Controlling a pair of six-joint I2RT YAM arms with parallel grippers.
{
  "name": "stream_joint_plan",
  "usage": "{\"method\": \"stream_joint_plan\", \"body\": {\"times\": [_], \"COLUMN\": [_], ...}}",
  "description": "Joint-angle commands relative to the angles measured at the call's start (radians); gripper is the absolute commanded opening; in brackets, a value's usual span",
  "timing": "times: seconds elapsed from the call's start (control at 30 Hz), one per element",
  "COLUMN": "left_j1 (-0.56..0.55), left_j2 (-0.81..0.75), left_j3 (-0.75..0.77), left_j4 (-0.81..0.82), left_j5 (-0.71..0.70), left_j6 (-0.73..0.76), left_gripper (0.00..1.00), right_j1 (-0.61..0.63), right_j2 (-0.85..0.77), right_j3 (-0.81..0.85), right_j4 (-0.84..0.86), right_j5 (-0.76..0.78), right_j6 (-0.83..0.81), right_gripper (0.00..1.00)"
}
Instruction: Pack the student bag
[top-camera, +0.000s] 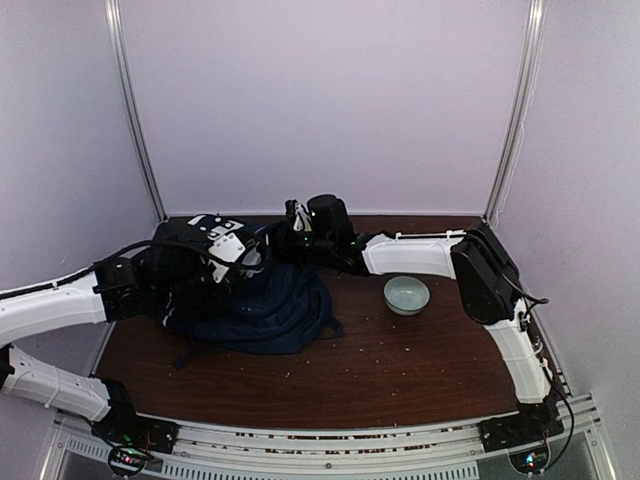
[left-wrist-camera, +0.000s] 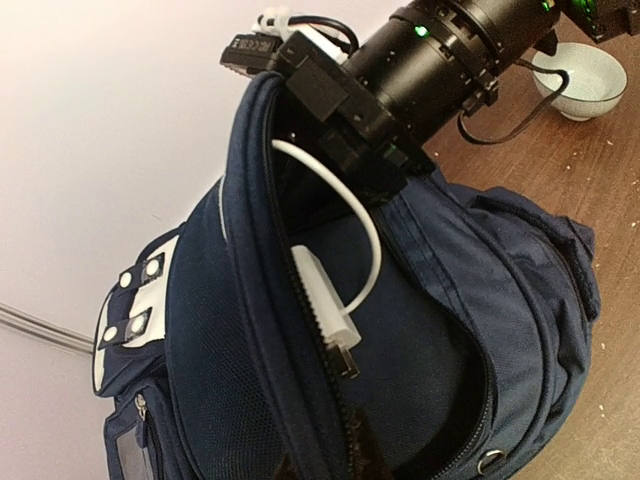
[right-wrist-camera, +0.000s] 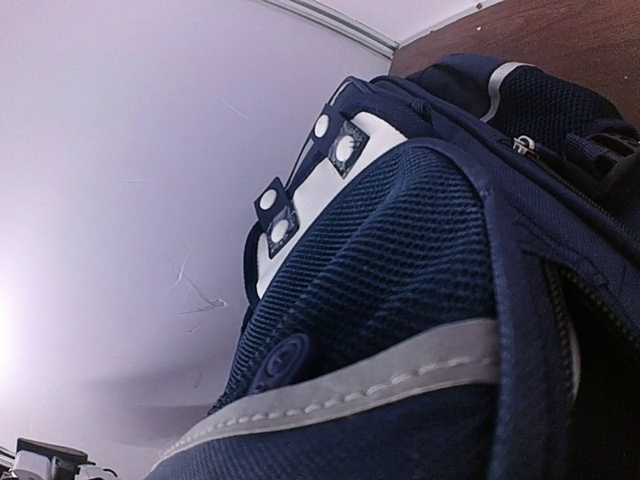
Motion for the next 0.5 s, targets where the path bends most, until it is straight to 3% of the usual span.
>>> {"method": "stream_joint_plan", "body": {"times": [0.0, 0.27, 0.47], "left_j1": [-0.042, -0.045, -0.043], "left_j2": [-0.031, 0.018, -0.046], "left_j3": [0.112, 0.064, -0.059], "left_j4": [0.252, 0.394, 0.398], "left_j5": [0.120, 0.209, -0.022], "left_j6": [0.015, -0.062, -0.190], "left_gripper": [0.00, 0.00, 0.00], "right_j1": [0.021, 0.055, 0.013], "right_j2": [-0.019, 0.020, -0.149], "right_j3": [0.031, 0.071, -0.161], "right_j4": [0.011, -0.034, -0.028], "right_j5": [0.075, 0.039, 0.031], "right_j6": [0.001, -0.019, -0.118], "right_gripper": [0.00, 0.02, 0.23]}}
